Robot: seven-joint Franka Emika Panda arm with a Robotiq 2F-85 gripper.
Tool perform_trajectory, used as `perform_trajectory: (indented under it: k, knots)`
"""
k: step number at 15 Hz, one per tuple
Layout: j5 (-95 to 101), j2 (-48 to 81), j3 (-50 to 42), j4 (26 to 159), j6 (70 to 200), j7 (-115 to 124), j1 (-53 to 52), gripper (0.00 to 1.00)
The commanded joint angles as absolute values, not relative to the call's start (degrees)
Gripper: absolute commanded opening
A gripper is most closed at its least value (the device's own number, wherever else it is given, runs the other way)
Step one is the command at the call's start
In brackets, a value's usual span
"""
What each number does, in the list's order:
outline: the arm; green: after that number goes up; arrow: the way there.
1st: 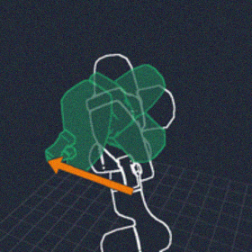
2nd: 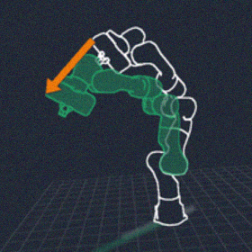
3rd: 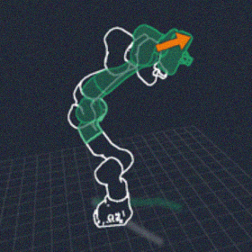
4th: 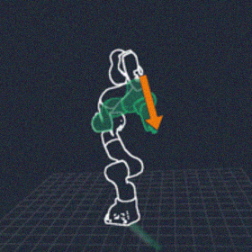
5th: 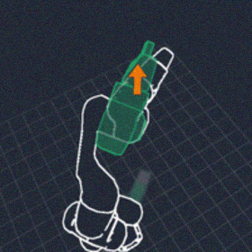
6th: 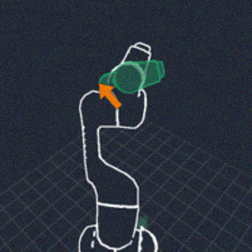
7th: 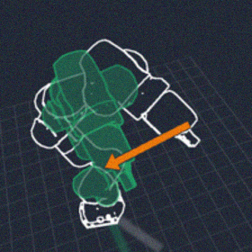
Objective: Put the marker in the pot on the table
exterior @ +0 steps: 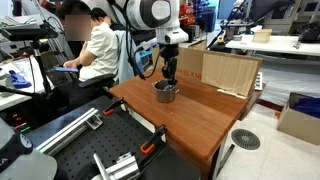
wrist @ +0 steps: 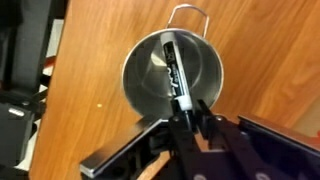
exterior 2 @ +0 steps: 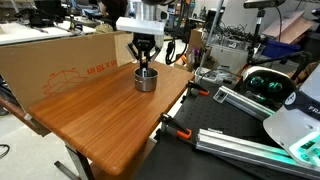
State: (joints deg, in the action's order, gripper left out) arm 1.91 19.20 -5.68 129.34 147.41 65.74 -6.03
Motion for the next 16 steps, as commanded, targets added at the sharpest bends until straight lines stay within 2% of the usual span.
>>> perform_trajectory:
  k: [1,9,16]
  knots:
    - [3.32,20.06,-7.11,128.8,148.51,65.99,-7.3,0.03]
    - [1.92,17.91,-6.39,129.68,148.14,63.4,-6.54,0.05]
    - [-1.01,10.59,-5.48,131.6,148.51,58.41,-3.95,0.05]
